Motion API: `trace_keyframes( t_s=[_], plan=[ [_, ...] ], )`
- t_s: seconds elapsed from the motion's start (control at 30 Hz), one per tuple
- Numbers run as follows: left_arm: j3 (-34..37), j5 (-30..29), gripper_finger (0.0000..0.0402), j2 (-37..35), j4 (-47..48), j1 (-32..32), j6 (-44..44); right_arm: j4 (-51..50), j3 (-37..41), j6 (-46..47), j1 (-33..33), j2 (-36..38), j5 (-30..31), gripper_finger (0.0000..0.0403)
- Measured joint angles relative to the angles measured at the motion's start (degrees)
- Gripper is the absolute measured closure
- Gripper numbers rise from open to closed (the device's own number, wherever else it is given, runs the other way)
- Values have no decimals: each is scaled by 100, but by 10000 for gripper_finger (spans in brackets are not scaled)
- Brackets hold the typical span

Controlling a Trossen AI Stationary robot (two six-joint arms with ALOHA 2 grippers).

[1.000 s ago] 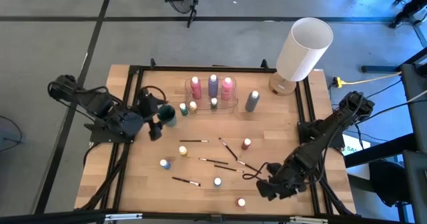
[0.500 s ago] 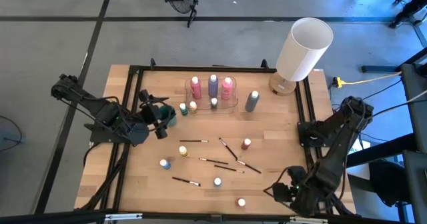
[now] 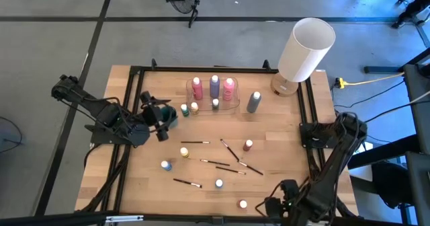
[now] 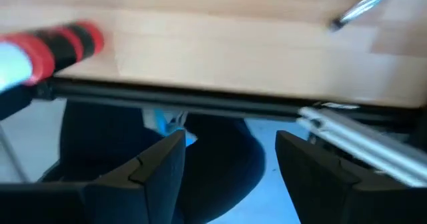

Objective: Pick & Place Paint Supplies
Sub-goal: Put the black paint brush into the green cup

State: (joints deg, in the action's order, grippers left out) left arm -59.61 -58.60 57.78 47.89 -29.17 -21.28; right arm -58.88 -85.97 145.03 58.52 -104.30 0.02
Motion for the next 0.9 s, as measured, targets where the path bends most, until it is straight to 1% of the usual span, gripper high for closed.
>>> trace_keyframes(
  t_s=[0.17,0.33,0.47,0.53,0.67,0.73,0.83,0.9],
  plan=[
    [0,328,96,2,3,0,-2,-8,8,-22,13,-151,6,166],
    [0,316,96,1,1,0,120,186,8,-379,26,-150,24,166],
    [0,310,96,2,1,0,136,365,8,-1071,26,-147,71,166],
    [0,310,95,2,1,0,146,466,8,-1346,31,-147,253,166],
    [0,305,95,2,-15,0,149,965,8,-1368,-3,-147,374,166],
    [0,304,95,0,-15,0,149,1190,8,-1446,-7,-147,599,166],
    [0,303,95,0,-17,0,149,1193,8,-1393,-20,-147,930,166],
    [0,303,95,2,-15,0,149,1192,8,-1231,-38,-151,855,167]
  ],
)
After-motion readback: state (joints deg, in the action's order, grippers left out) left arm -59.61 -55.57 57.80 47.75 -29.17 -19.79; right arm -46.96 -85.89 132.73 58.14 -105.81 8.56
